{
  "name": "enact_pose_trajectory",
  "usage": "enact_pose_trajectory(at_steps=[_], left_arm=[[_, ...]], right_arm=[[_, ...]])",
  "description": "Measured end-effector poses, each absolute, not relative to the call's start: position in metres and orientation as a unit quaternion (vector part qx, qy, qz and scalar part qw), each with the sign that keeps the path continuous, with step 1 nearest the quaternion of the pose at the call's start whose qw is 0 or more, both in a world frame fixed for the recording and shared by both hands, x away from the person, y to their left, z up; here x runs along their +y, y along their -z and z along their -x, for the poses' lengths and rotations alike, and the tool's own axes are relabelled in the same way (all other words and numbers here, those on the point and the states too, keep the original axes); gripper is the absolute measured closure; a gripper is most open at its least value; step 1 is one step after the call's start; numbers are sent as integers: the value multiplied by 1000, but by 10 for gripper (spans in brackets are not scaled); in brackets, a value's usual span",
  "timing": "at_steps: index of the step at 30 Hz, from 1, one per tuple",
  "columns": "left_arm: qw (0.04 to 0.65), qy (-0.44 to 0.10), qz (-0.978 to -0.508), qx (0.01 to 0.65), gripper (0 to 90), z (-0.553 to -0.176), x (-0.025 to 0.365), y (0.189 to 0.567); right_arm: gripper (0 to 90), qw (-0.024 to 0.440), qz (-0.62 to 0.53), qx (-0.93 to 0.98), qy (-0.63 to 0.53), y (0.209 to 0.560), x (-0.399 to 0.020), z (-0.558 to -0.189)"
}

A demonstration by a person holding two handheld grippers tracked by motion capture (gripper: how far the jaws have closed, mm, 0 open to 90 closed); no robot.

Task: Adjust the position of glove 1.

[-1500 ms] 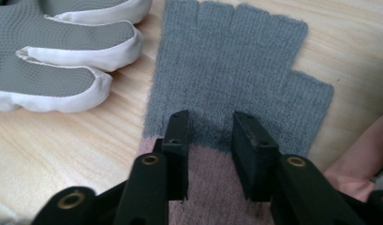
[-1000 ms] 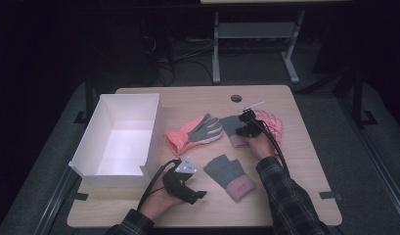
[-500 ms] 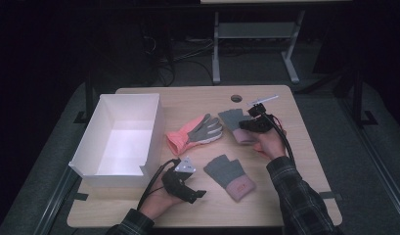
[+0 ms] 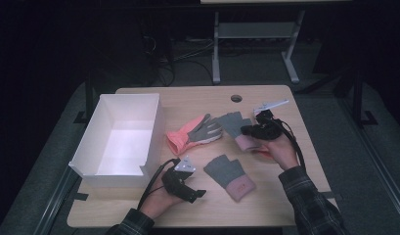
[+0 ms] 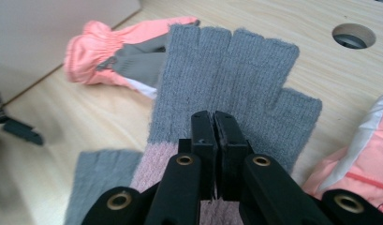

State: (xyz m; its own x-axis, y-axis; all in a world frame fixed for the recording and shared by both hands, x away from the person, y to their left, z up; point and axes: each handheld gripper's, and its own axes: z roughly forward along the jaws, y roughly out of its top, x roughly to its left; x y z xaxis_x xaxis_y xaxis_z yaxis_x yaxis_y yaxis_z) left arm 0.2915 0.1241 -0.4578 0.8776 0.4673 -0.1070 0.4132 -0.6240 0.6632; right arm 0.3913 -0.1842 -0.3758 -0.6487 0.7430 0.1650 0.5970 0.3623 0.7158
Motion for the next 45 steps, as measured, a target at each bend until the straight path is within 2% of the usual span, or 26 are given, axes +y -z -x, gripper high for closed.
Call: enact_pose_trajectory(at_steps=[14, 27, 45], left_arm=[[360, -38, -899, 247, 141, -290, 122, 460], [364, -39, -896, 252, 141, -289, 123, 459], [357, -38, -900, 246, 141, -289, 123, 459]], right_arm=[[879, 80, -383, 837, -382, 381, -187, -330], [878, 53, -365, 852, -372, 401, -168, -299], [878, 46, -359, 866, -345, 422, -146, -299]])
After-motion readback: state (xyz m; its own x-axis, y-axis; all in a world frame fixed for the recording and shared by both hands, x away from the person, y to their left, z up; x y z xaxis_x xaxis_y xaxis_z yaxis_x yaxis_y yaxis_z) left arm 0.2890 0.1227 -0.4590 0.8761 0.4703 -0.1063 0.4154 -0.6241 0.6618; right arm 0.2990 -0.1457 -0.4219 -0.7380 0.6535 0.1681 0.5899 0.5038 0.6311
